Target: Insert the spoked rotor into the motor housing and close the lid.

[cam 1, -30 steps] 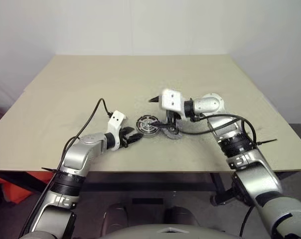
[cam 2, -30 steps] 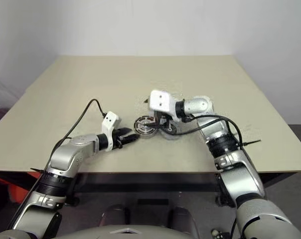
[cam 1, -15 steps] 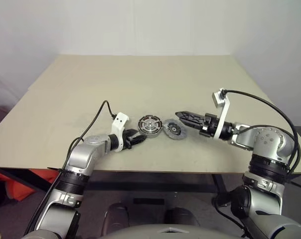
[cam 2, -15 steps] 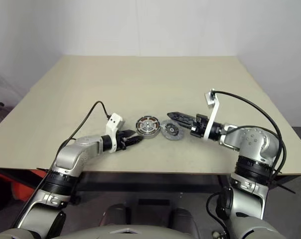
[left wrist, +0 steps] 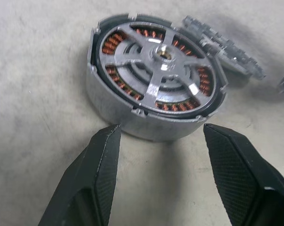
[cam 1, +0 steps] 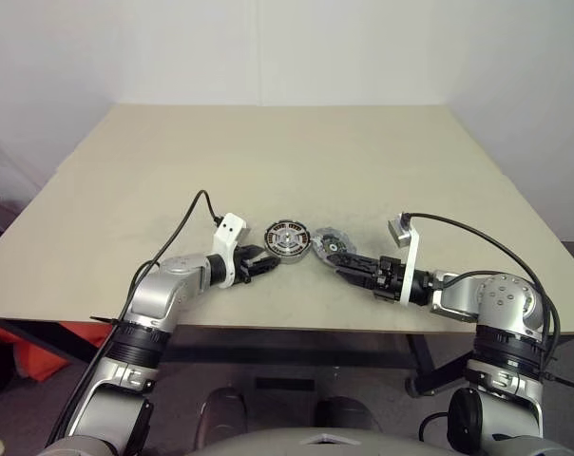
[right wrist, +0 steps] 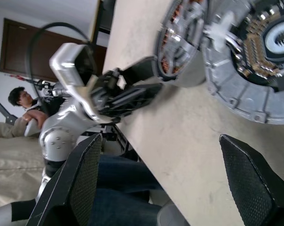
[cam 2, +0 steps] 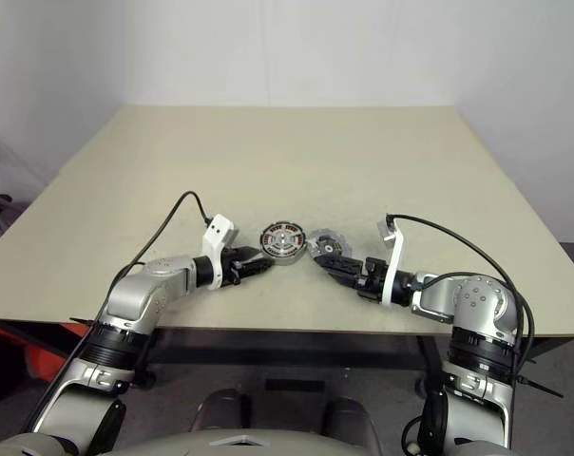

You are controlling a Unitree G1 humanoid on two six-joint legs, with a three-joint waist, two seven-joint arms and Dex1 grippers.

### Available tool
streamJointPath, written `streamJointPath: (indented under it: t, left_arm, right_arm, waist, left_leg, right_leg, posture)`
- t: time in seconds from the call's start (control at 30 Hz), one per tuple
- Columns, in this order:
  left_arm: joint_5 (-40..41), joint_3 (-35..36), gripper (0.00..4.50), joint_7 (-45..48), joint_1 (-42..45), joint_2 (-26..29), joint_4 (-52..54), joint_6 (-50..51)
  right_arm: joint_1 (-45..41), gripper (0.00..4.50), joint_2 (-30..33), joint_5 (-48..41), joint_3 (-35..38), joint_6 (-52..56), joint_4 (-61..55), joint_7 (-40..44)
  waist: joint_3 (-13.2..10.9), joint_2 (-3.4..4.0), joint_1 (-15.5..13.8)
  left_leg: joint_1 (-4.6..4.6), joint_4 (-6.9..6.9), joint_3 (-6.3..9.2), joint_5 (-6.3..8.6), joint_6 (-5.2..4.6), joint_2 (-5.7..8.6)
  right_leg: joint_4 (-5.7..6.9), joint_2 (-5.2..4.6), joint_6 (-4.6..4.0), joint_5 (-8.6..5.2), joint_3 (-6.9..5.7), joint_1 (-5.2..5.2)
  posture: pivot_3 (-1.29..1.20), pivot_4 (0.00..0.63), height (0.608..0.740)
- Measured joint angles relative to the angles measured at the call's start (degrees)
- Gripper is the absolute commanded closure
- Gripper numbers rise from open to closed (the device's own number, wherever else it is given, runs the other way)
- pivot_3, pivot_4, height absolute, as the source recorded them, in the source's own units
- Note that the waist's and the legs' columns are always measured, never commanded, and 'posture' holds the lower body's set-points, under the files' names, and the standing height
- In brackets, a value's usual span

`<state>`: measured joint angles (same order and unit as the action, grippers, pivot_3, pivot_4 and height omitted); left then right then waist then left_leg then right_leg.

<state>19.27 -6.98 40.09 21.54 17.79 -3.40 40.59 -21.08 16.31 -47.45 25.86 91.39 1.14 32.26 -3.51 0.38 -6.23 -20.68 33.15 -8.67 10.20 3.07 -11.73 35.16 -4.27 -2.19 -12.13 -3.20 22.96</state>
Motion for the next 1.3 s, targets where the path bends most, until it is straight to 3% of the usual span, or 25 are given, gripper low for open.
streamJointPath:
  t: [0.27, 0.5, 0.87, 1.3]
  left_arm:
    - [0.71, 0.45, 1.50, 0.79, -0.32, 0.65, 1.56, -0.05]
    - [0.77, 0.38, 1.50, 0.87, -0.36, 0.72, 2.14, -0.04]
    - [0.75, 0.13, 1.50, 0.90, -0.37, 1.04, 2.13, -0.03]
    - [0.60, 0.04, 1.50, 0.84, -0.37, 1.47, 2.04, -0.02]
  right_arm:
    - [-0.84, 0.02, -0.34, 1.87, -1.48, -5.51, 5.24, -1.43]
    - [-2.71, 0.02, -0.25, 3.08, -2.19, -10.41, 8.57, -2.82]
    - [-5.39, 0.02, 1.52, 5.22, -3.35, -18.53, 13.73, -2.94]
    - [-7.94, 0.02, -0.90, 4.07, -6.79, -19.64, 7.98, -3.71]
  waist:
    - [0.01, 0.01, -0.03]
    - [0.01, 0.01, 0.01]
    - [0.01, 0.01, 0.01]
    - [-0.01, 0.03, 0.23]
  left_leg:
    - [0.02, -0.05, -0.01, 0.00, 0.00, 0.00]
    - [0.65, -0.10, -0.01, 0.05, -0.09, -0.01]
    - [0.60, -0.20, -0.01, 0.06, -0.10, 0.00]
    - [0.49, -0.36, -0.05, 0.06, -0.09, 0.00]
  right_leg:
    - [-0.07, 0.00, -0.01, 0.01, -0.01, -0.05]
    - [-0.31, 0.00, 0.05, -0.02, -0.02, -0.68]
    - [-0.40, -0.01, 0.07, 0.00, -0.06, -0.68]
    - [-0.40, 0.00, 0.04, 0.00, -0.06, -0.52]
  posture:
    - [0.00, 0.000, 0.740]
    - [0.00, 0.000, 0.740]
    - [0.00, 0.000, 0.740]
    - [0.00, 0.000, 0.740]
